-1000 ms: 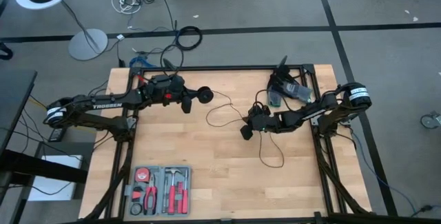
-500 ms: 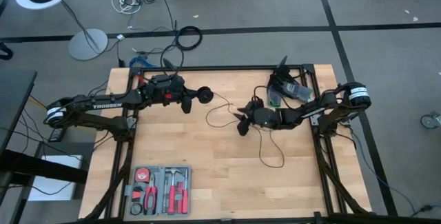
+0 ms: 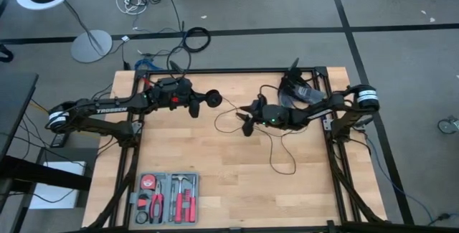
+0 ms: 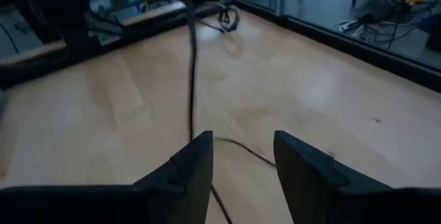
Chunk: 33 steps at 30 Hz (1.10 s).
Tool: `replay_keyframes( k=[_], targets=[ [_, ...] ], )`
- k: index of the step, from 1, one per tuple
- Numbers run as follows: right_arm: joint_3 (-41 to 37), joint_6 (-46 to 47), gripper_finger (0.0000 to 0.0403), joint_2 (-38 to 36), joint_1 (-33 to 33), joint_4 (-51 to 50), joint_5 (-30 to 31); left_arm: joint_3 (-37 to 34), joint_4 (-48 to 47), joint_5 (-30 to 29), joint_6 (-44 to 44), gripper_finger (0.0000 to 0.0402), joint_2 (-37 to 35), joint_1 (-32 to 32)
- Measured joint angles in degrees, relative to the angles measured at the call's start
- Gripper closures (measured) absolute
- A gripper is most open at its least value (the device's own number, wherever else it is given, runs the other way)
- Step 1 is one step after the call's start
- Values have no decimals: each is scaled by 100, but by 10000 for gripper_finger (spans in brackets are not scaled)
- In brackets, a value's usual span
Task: Coil cords
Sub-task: Coil the black wire onto the black spool
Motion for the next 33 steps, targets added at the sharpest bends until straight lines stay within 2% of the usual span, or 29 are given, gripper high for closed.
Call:
replay_keyframes(
  k=[10, 17, 24, 28, 33],
  targets=[
    [250, -69, 256, 314, -16, 40, -2, 6, -44, -1, 4, 402, 0, 0],
    [242, -222, 317, 295, -23, -158, 45, 6, -103, 0, 4, 402, 0, 0],
    [239, -340, 370, -321, -70, -932, 132, 4, -198, 0, 2, 402, 0, 0],
    [237, -211, 396, -715, -76, -918, 130, 4, -196, -41, 4, 402, 0, -1],
    [239, -125, 385, -889, -68, -915, 102, 2, -158, -54, 4, 402, 0, -2]
  ],
)
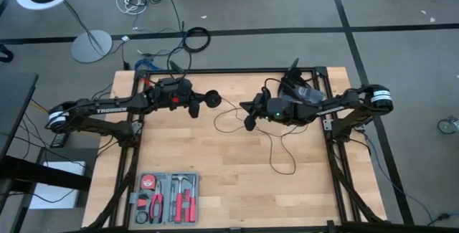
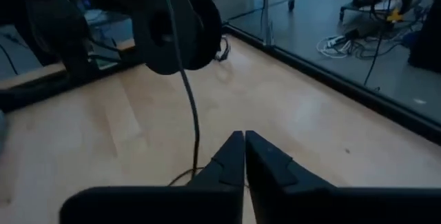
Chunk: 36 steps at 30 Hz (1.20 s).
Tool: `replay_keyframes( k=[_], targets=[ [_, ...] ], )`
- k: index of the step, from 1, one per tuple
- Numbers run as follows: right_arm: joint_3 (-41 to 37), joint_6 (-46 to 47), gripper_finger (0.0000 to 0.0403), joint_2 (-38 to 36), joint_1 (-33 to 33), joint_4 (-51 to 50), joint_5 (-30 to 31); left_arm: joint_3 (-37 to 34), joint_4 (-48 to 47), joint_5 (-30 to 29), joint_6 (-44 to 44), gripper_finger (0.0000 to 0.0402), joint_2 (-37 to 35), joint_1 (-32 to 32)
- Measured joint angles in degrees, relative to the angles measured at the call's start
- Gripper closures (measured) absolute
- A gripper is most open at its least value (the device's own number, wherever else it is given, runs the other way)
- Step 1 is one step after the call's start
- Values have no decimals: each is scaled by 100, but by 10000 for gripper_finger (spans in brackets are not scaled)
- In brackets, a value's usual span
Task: Coil cords
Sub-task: Coil the black wire onto the black spool
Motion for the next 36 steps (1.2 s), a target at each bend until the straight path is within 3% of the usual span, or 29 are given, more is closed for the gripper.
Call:
replay_keyframes(
  k=[6, 15, 26, 36],
  targets=[
    [0, 863, 325, 0, 4, -14, -245, 0, 18, 0, 0, 402, 0, 0],
    [0, 984, 253, 0, 12, -20, -318, 0, 99, 2, 0, 402, 0, 0],
    [0, 862, 249, 7, 15, -84, -510, 0, 419, 7, -17, 402, 0, 0],
    [0, 702, 252, 7, 12, -117, -293, 0, 579, 98, -26, 401, -2, 2]
  ],
)
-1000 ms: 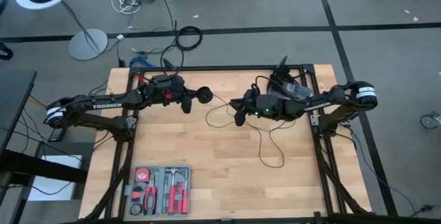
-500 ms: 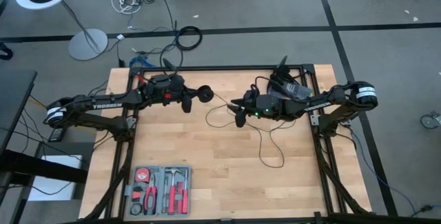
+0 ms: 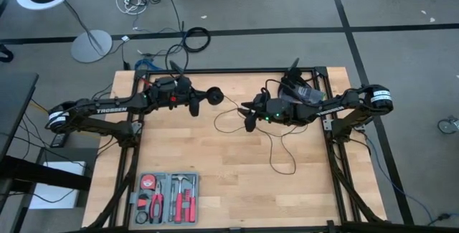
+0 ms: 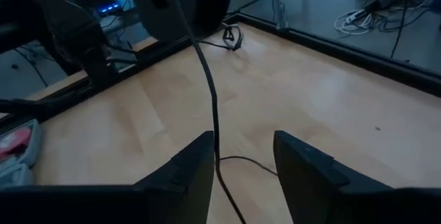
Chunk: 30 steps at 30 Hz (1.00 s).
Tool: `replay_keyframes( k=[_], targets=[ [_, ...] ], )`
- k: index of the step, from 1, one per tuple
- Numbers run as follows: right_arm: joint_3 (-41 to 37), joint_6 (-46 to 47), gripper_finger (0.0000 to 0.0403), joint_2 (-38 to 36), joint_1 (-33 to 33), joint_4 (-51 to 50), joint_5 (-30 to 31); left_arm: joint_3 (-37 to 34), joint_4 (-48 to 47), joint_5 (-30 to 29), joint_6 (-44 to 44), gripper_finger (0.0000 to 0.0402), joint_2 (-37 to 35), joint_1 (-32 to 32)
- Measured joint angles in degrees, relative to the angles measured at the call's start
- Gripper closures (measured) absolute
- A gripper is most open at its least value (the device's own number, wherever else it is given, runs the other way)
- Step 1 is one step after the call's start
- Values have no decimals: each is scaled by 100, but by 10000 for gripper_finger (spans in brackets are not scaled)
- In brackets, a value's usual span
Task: Coil cords
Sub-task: Coil the black wire onto the black spool
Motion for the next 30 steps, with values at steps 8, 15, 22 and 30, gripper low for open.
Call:
replay_keyframes(
  k=[8, 15, 22, 30],
  targets=[
    [0, -159, 319, 2, 7, -236, 422, 0, 95, 114, -39, 401, 0, -2],
    [0, -266, 389, 2, 24, 56, 389, 0, 91, 181, -42, 401, 0, -2],
    [0, -257, 400, 4, 39, -105, 251, 0, 64, 182, -15, 401, 0, -2],
    [0, -196, 336, 4, -5, 339, 238, -2, -224, 22, 33, 401, 0, -2]
  ],
)
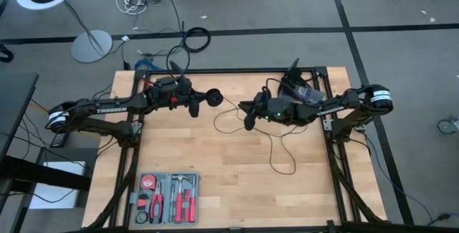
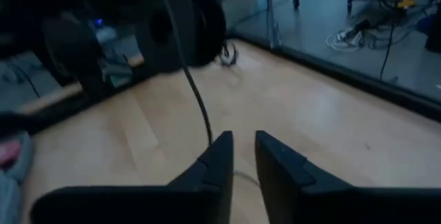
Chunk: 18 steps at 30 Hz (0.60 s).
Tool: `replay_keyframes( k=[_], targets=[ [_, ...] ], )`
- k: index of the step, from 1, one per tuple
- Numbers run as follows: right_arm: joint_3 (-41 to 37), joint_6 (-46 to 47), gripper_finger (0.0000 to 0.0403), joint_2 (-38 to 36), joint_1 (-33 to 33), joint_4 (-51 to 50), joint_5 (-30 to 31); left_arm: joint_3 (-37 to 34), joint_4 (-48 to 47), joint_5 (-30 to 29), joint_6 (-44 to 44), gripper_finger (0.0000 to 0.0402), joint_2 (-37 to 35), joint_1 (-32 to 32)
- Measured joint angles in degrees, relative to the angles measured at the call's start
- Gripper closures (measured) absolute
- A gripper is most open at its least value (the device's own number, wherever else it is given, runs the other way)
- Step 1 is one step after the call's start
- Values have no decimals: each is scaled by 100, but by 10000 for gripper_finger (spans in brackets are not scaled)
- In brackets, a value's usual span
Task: Coil cords
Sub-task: Coil the black wire onto the black spool
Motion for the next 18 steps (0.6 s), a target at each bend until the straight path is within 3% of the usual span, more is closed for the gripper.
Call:
replay_keyframes(
  k=[9, 18],
  targets=[
    [0, 78, 265, 79, -74, 586, -220, 0, 45, -143, 101, 401, 0, 0],
    [2, 118, 238, 748, -74, 1012, -732, -2, 230, -148, 101, 401, 2, 0]
  ],
)
